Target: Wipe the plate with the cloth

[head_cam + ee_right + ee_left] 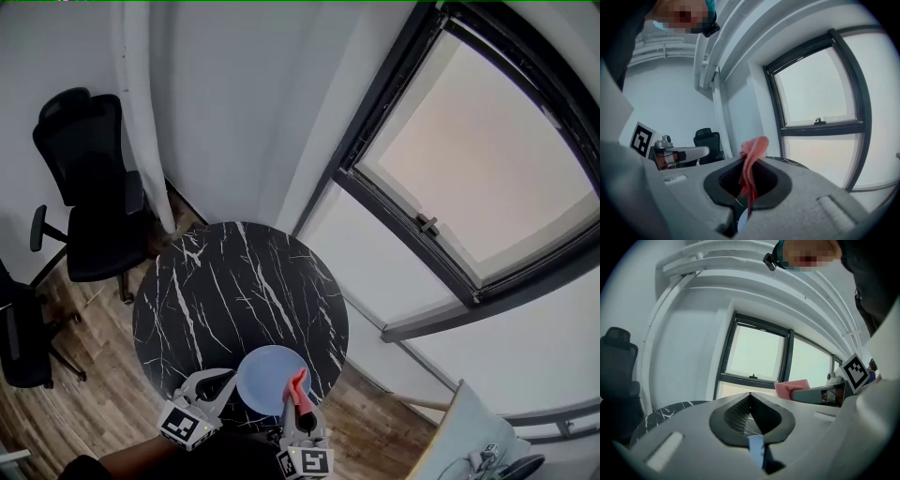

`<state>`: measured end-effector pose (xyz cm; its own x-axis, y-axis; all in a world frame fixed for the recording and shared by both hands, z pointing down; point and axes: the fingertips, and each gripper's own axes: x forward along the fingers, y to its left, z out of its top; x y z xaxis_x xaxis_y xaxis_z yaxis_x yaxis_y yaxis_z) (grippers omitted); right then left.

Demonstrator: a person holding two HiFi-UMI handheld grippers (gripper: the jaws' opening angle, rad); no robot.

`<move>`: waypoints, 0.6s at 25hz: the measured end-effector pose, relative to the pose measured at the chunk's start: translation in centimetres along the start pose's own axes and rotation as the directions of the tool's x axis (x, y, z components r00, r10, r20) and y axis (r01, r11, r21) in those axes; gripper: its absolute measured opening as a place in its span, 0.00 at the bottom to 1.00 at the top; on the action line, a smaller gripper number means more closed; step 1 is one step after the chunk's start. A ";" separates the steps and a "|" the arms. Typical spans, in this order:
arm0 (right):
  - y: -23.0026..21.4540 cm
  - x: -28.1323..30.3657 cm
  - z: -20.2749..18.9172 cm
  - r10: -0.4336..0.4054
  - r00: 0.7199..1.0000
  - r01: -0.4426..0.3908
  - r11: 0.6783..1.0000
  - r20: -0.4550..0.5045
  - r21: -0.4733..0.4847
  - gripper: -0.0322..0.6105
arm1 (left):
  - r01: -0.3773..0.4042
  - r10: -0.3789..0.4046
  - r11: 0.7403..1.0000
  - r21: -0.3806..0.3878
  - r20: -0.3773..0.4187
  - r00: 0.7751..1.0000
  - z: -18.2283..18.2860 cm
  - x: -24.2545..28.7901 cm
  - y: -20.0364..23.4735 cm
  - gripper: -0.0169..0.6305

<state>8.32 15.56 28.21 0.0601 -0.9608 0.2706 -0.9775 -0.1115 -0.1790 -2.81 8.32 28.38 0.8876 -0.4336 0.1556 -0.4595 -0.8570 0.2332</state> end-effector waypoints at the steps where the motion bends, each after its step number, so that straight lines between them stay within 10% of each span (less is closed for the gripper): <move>1: -0.1 -0.1 0.1 -0.001 1.000 0.001 1.000 0.003 -0.001 0.07 | 0.006 -0.006 1.000 0.007 0.009 1.000 0.0 0.0 -0.1 0.03; 15: -0.2 -0.7 0.1 0.008 1.000 -0.007 1.000 0.028 -0.006 0.07 | 0.019 -0.020 0.999 0.041 0.008 1.000 -0.2 -0.1 -0.8 0.03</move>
<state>8.48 16.25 27.95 0.0583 -0.9684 0.2424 -0.9792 -0.1028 -0.1751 -2.57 9.16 28.35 0.8967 -0.4189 0.1428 -0.4405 -0.8760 0.1963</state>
